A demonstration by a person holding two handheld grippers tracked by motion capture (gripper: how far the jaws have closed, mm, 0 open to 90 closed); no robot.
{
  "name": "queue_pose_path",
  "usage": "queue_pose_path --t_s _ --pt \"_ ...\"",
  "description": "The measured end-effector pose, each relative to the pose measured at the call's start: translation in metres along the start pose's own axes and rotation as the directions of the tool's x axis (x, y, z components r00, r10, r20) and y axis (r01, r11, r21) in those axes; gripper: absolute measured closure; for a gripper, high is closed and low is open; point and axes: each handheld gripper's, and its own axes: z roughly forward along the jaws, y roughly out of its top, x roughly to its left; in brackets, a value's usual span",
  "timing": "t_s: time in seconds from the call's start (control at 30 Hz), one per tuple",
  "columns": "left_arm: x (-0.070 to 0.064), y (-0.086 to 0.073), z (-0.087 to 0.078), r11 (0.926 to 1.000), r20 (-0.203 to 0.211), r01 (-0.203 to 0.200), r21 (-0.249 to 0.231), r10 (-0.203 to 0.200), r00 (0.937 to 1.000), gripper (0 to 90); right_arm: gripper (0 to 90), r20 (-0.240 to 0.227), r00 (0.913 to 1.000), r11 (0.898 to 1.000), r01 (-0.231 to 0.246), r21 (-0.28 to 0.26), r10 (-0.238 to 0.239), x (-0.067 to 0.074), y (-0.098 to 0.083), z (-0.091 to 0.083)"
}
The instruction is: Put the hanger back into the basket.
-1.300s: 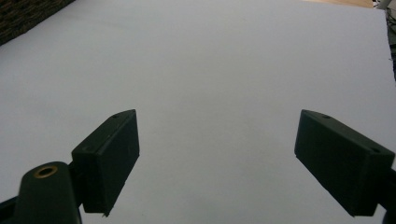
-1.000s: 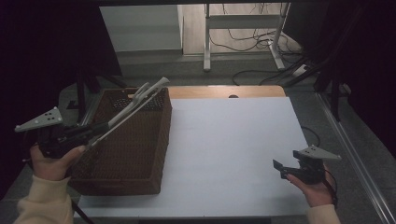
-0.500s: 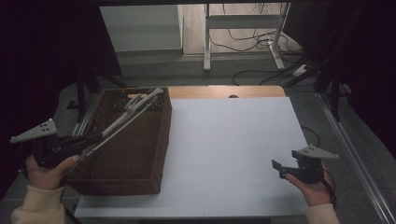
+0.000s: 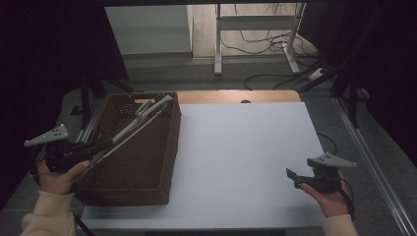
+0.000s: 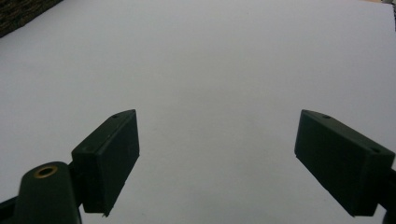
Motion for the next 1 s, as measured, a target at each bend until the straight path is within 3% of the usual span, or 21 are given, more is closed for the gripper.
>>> queue_pose_path --t_s 0.3,0.43,0.5,0.57,0.63,0.73,1.0 --pt "0.014 -0.006 0.008 1.0 0.016 0.003 0.005 -0.003 0.9999 81.5 14.0 -0.002 1.0 1.0 0.002 0.001 -0.002 0.0 0.0 0.0" --pt "0.024 -0.014 0.005 0.9996 0.028 0.015 -0.026 -0.014 0.9995 81.2 14.0 -0.006 1.0 1.0 0.001 0.003 -0.001 0.0 0.0 0.0" --pt "0.029 -0.019 0.006 0.9995 0.01 0.025 -0.021 -0.025 0.9996 80.4 13.8 -0.011 0.9999 1.0 0.0 0.004 0.0 0.001 0.0 0.0" --pt "0.033 -0.023 0.007 0.9989 0.002 0.047 -0.003 -0.047 0.9989 72.8 13.8 -0.016 0.9999 1.0 -0.001 0.003 0.001 0.001 0.001 0.0" --pt "0.034 -0.024 0.008 0.9977 -0.007 0.068 0.0 -0.068 0.9976 58.4 13.7 -0.015 0.9999 1.0 0.003 0.004 -0.003 0.002 0.001 0.0" --pt "0.029 -0.023 0.007 0.9984 -0.031 0.056 0.006 -0.056 0.9979 46.5 13.6 -0.012 0.9999 1.0 0.0 0.008 0.0 0.002 0.0 0.001" --pt "-0.002 -0.014 0.015 0.9981 -0.032 -0.01 0.061 0.012 0.9994 32.8 13.6 -0.02 0.9998 1.0 0.008 0.008 -0.008 0.003 0.001 0.002"
